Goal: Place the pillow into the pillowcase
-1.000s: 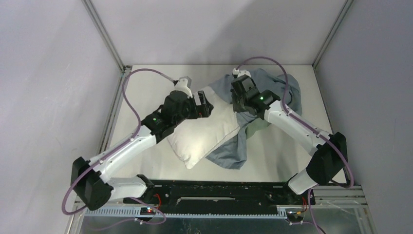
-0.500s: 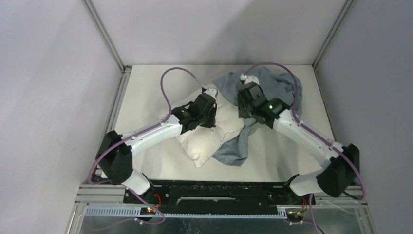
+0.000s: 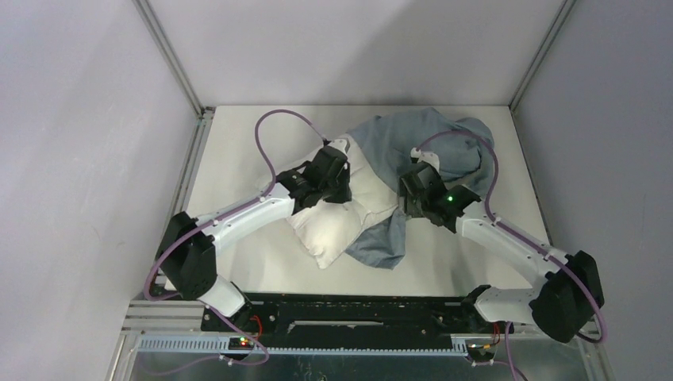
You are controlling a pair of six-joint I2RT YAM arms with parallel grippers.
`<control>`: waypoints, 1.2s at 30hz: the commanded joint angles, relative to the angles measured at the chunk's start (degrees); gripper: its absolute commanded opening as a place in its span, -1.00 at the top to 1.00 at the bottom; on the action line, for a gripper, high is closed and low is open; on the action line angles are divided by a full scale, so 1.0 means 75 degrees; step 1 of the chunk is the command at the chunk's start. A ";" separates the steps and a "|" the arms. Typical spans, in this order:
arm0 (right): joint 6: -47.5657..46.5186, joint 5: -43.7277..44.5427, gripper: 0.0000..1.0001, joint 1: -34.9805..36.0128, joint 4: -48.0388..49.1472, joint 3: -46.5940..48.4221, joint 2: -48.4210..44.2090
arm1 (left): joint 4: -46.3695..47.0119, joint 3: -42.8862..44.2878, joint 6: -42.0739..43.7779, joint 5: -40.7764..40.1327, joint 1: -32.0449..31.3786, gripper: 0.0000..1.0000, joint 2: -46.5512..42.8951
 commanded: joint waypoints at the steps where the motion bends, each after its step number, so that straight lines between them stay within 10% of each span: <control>1: -0.0070 0.0196 0.12 -0.0208 0.0518 0.0495 0.0446 | 0.0419 0.0373 -0.0310 0.0123 0.0094 1.00 -0.0013; 3: -0.0196 0.0113 0.96 0.0101 0.0324 0.1274 0.0614 | 0.0577 0.0511 -0.0393 0.0174 0.0110 1.00 0.0046; 9: -0.0717 0.0413 1.00 0.2229 -0.0836 0.4618 0.1230 | 0.0740 0.1424 -0.0943 0.0416 0.0097 1.00 0.0186; 21: -0.1395 -0.1608 1.00 0.0515 -0.1617 0.7853 0.3245 | 0.0641 0.1419 -0.1663 0.1651 -0.0142 0.98 -0.1204; 29: -0.1135 -0.1852 1.00 0.0024 -0.1056 0.7297 0.4374 | -0.0317 0.1308 -0.0624 0.2042 0.0746 -0.58 -0.1978; 36: -0.1039 -0.1881 1.00 0.0010 -0.0965 0.7486 0.4470 | -0.1693 0.1393 0.0529 0.1774 0.0327 -0.96 -0.2978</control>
